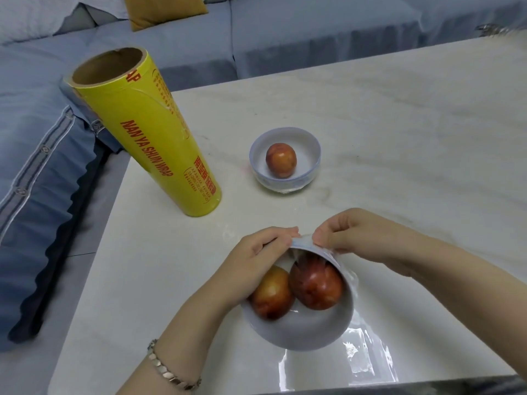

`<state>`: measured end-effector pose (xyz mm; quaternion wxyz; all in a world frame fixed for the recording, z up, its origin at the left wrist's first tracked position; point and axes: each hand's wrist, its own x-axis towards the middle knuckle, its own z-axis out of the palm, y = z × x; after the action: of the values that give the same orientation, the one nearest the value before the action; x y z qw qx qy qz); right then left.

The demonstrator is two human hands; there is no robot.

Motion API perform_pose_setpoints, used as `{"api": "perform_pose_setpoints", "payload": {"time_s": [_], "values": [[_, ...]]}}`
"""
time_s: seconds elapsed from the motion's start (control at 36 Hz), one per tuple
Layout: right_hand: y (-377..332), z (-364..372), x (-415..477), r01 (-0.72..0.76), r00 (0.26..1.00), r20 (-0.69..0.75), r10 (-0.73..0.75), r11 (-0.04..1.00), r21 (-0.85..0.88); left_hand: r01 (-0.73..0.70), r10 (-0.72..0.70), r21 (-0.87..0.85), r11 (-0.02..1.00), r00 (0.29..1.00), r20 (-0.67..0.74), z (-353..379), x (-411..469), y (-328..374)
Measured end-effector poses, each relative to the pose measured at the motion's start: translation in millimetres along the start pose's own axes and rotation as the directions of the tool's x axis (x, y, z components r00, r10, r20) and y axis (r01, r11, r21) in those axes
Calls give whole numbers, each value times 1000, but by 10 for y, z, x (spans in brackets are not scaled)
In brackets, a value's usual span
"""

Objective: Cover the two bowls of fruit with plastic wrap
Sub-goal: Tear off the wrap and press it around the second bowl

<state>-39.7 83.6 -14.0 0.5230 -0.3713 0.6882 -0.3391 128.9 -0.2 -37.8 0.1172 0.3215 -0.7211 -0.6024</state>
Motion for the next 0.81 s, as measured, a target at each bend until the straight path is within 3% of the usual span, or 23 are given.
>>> {"api": "perform_pose_setpoints", "payload": {"time_s": [0.19,0.31,0.47,0.56,0.67,0.81], "values": [[-10,-12,3,7,1000,-17,-8,997,-78,-34,34,-19,999,999,7,6,33,-25],[17,-31,26,-73,997,-18,73,997,-8,-27,27,14,1000,999,31,11,67,-33],[14,-197,38,-270,950,165,265,963,5,-20,17,56,998,998,53,37,84,-33],[23,-243,39,-205,957,215,196,979,22,-2,1,48,999,999,33,30,89,-42],[129,-221,31,-49,989,147,20,978,200,10,-11,49,999,1000,22,31,85,-44],[316,-94,53,67,987,90,-132,853,517,-3,2,26,1000,999,37,23,84,-38]]}}
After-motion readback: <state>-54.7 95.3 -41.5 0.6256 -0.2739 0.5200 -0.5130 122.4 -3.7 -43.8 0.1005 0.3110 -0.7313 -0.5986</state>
